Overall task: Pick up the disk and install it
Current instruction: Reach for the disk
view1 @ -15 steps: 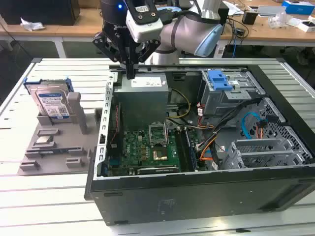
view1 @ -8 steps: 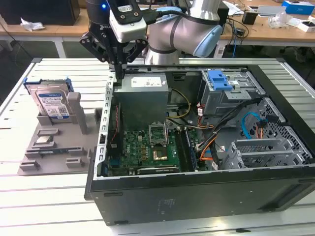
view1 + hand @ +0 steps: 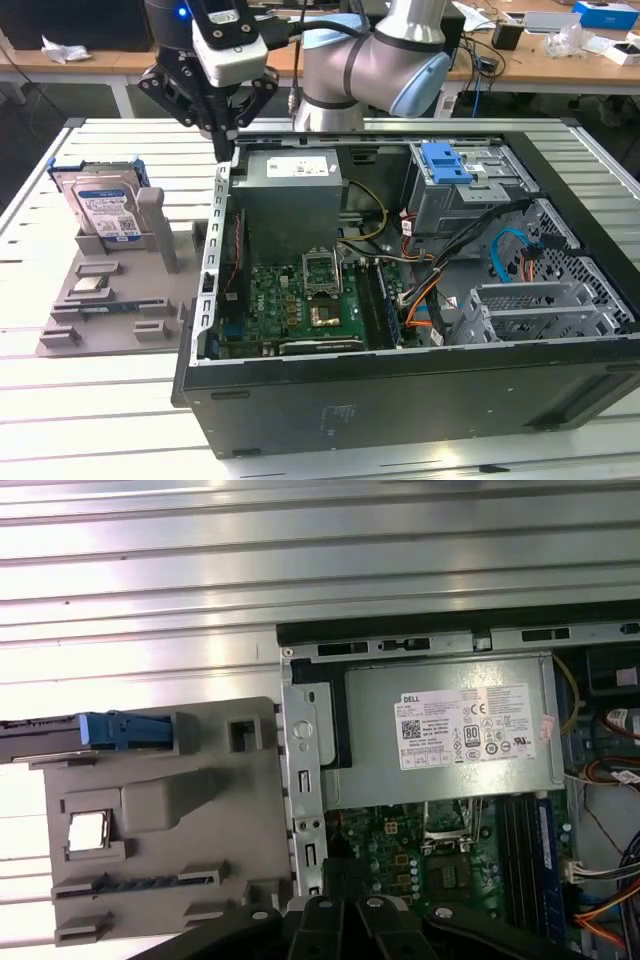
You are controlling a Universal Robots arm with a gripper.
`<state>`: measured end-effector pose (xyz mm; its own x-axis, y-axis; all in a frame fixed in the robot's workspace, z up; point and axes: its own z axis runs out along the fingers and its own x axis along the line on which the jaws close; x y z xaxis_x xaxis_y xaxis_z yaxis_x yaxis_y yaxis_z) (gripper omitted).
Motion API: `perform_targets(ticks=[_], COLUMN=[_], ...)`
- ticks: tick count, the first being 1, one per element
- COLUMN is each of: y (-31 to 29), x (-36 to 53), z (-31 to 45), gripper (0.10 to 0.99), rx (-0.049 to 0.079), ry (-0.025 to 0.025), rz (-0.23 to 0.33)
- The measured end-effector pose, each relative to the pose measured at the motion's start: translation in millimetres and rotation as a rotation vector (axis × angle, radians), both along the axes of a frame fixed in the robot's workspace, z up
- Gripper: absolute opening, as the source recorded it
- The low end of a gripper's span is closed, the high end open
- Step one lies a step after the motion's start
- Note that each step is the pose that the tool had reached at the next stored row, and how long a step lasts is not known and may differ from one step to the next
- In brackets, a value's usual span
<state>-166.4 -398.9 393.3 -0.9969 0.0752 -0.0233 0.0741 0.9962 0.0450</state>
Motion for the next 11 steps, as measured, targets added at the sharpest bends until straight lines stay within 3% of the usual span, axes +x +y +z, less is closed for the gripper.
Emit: perform_targets(ticks=[11], y=[0.0], x=[-21.9], z=[-0.1], gripper=[0.106], rx=[0.0], ry=[0.0], rz=[0.0])
